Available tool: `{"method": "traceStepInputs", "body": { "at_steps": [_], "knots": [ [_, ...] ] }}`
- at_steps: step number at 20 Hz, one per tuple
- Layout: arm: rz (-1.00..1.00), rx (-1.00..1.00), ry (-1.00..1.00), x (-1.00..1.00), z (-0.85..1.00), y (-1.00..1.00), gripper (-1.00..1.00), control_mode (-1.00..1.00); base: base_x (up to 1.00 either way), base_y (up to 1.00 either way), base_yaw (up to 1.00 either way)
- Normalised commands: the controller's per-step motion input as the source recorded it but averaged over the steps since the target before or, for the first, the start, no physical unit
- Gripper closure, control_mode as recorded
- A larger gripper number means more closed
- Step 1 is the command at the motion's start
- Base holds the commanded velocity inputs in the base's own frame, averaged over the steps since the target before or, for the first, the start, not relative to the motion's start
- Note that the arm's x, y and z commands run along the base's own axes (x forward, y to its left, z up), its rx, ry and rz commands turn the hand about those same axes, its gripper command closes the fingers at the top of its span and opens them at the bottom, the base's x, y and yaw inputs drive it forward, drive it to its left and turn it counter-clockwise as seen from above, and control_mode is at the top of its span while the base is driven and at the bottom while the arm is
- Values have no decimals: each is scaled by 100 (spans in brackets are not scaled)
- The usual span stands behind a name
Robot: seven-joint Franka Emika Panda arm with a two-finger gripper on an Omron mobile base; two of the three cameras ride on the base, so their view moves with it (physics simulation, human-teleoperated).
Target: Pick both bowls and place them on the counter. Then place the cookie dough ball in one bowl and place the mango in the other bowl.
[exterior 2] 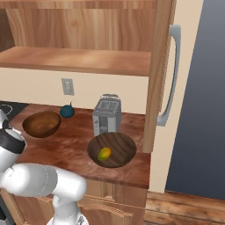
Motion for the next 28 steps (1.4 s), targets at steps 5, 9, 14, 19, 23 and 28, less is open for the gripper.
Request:
{"method": "traceStepInputs", "body": {
  "at_steps": [5,9,14,19,23,28],
  "knots": [
    [-7,0,11,0,-8,3,-100,-100,0,0,0],
    [-8,0,10,0,-10,6,-100,-100,0,0,0],
    [-7,0,4,-3,-7,2,-100,-100,0,0,0],
    [-7,0,3,-2,-11,1,-100,-100,0,0,0],
    [-5,0,8,0,-23,1,100,-100,0,0,0],
    [-2,0,2,-2,-12,0,100,-100,0,0,0]
  ]
}}
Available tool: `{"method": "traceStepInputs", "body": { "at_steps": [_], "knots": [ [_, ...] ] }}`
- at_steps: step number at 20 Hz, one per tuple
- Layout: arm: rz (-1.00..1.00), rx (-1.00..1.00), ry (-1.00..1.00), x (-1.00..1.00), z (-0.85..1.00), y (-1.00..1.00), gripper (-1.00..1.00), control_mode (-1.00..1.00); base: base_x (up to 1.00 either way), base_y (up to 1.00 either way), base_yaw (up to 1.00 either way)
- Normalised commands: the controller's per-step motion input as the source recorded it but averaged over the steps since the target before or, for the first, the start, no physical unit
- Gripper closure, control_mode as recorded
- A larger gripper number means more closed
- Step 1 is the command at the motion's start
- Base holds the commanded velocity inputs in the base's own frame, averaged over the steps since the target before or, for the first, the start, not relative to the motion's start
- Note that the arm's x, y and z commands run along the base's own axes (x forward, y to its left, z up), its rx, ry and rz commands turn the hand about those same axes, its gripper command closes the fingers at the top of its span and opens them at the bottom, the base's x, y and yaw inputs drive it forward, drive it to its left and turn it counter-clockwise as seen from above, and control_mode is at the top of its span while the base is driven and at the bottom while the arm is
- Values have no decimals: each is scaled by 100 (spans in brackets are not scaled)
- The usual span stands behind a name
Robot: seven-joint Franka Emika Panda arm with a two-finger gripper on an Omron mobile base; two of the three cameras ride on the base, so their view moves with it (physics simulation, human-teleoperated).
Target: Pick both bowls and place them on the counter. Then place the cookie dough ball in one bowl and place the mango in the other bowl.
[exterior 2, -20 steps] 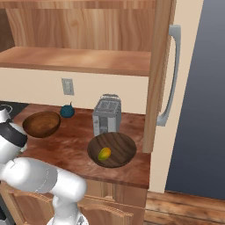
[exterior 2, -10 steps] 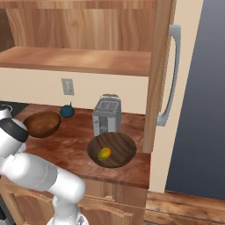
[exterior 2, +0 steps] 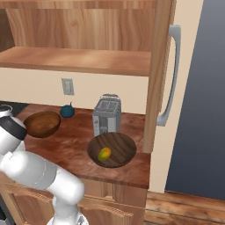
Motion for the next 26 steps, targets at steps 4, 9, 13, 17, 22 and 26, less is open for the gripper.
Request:
{"method": "traceStepInputs", "body": {
  "at_steps": [4,9,13,17,22,26],
  "knots": [
    [0,0,0,-22,4,-10,100,-100,0,0,0],
    [0,4,1,-14,36,0,100,-100,0,0,0],
    [0,4,1,-10,59,0,100,-100,0,0,0],
    [0,1,0,-1,67,-2,100,-100,0,0,0],
    [0,0,1,2,66,-10,100,-100,0,0,0],
    [0,0,-5,14,31,-27,100,-100,0,0,0]
  ]
}}
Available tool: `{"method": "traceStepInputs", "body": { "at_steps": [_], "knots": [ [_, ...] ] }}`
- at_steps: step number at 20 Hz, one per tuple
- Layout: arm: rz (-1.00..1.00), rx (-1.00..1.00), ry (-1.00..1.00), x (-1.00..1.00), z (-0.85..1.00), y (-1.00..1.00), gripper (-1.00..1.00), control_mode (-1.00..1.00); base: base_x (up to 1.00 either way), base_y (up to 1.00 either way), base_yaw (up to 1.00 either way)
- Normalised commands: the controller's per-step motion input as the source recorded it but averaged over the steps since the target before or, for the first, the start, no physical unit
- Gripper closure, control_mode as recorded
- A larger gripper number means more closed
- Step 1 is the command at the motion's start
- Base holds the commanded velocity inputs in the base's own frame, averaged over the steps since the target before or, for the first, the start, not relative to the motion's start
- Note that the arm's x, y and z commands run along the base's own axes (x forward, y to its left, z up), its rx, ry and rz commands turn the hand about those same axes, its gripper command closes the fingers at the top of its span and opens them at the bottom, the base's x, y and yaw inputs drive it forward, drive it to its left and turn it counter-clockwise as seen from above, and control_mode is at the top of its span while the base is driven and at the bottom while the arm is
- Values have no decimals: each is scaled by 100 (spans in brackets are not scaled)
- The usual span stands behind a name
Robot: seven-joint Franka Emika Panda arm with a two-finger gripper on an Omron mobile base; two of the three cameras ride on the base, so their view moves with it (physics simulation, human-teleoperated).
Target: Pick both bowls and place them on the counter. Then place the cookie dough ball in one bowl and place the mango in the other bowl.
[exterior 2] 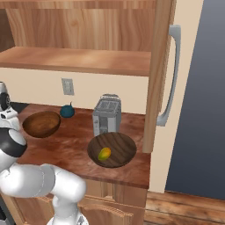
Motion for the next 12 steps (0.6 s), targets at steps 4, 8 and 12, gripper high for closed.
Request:
{"method": "traceStepInputs", "body": {
  "at_steps": [4,8,12],
  "knots": [
    [0,-2,-29,2,-1,-36,100,-100,0,0,0],
    [0,-6,-44,5,5,-17,100,-100,0,0,0],
    [0,0,-10,29,29,-16,100,-100,0,0,0]
  ]
}}
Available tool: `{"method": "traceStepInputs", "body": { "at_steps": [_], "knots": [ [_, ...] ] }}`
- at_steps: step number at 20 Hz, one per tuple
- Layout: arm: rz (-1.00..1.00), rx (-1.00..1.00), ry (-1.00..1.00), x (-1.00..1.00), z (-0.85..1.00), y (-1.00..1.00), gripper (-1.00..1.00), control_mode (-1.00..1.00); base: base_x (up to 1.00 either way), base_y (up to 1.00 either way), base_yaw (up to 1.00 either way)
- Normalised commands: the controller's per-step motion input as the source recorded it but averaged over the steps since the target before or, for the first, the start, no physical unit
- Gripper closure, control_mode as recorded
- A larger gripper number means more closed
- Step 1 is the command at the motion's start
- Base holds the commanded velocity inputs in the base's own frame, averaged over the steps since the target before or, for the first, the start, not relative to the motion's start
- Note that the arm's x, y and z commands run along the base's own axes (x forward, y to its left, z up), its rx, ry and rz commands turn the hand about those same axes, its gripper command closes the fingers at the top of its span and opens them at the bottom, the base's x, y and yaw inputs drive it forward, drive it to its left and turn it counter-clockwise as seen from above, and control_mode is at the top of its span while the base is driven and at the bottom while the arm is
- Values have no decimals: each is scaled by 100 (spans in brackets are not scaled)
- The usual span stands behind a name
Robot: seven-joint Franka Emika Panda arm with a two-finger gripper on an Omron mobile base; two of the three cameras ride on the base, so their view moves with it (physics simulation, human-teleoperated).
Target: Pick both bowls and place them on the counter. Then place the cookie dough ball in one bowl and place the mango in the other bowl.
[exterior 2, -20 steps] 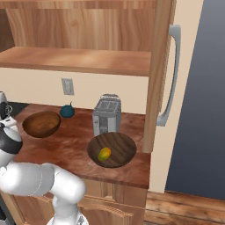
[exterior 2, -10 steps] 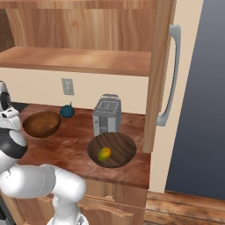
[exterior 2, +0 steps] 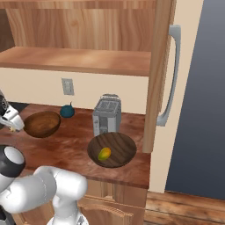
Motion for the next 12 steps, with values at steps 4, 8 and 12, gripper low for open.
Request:
{"method": "traceStepInputs", "body": {
  "at_steps": [4,8,12],
  "knots": [
    [7,0,0,22,30,-29,100,-100,0,0,0],
    [10,0,0,44,14,-27,100,-100,0,0,0],
    [10,2,0,55,3,-13,100,-100,0,0,0]
  ]
}}
